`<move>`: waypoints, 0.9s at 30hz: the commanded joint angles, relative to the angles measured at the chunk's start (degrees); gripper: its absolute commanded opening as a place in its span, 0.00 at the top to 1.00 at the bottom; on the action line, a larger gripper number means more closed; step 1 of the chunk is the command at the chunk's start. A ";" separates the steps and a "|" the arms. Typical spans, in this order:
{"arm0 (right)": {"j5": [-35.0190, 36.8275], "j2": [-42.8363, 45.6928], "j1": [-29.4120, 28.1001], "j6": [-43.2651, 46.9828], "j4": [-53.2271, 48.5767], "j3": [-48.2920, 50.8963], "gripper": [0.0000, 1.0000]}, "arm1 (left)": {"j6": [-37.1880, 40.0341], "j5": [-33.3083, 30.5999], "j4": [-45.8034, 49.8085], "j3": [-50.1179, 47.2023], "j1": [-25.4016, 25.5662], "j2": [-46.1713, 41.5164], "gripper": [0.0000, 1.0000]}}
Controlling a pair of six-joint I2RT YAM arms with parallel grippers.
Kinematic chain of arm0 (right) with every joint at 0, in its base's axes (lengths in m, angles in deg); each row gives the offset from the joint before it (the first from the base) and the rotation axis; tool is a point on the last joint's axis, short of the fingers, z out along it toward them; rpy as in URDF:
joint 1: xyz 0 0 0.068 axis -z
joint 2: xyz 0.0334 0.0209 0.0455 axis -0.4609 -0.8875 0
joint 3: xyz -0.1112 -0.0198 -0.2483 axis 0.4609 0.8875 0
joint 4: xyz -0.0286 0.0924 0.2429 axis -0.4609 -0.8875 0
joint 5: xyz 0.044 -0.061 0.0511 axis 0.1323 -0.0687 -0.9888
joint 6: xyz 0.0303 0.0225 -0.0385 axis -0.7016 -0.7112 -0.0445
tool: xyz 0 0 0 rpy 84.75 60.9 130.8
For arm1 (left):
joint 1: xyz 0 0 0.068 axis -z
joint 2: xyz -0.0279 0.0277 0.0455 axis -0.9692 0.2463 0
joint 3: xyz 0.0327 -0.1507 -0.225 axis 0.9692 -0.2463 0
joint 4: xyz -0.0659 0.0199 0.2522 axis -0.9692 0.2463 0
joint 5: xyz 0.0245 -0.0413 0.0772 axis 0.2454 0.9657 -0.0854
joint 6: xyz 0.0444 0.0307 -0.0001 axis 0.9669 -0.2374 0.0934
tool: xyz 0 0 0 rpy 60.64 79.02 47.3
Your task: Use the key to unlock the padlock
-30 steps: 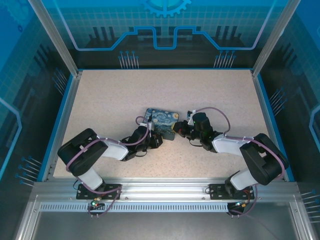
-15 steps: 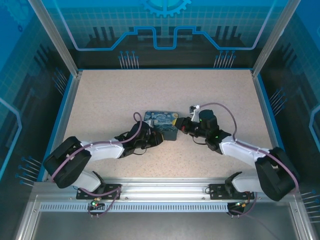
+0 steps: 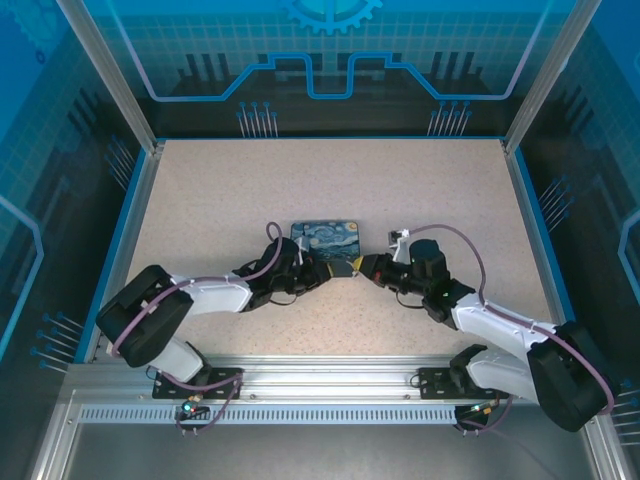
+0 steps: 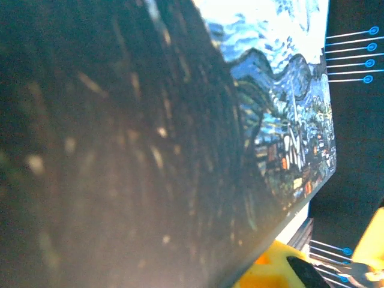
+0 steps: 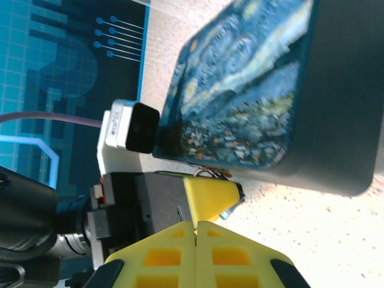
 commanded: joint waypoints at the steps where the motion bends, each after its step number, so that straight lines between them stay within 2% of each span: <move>1: -0.92 0.24 -0.81 -1.08 2.03 1.01 1.00 | -5.31 3.45 -8.51 0.62 -0.58 1.44 1.00; 5: -0.70 -0.99 -1.72 -1.16 2.94 1.39 1.00 | -10.03 4.10 -14.08 -0.97 -0.94 2.54 1.00; 15: 1.39 -3.75 -2.85 -2.59 5.67 3.22 1.00 | -13.61 2.72 -16.89 -1.99 -0.94 3.33 1.00; 27: 4.56 -7.65 -2.94 -14.35 16.45 6.23 1.00 | -15.53 2.17 -20.38 -1.97 -0.93 4.37 1.00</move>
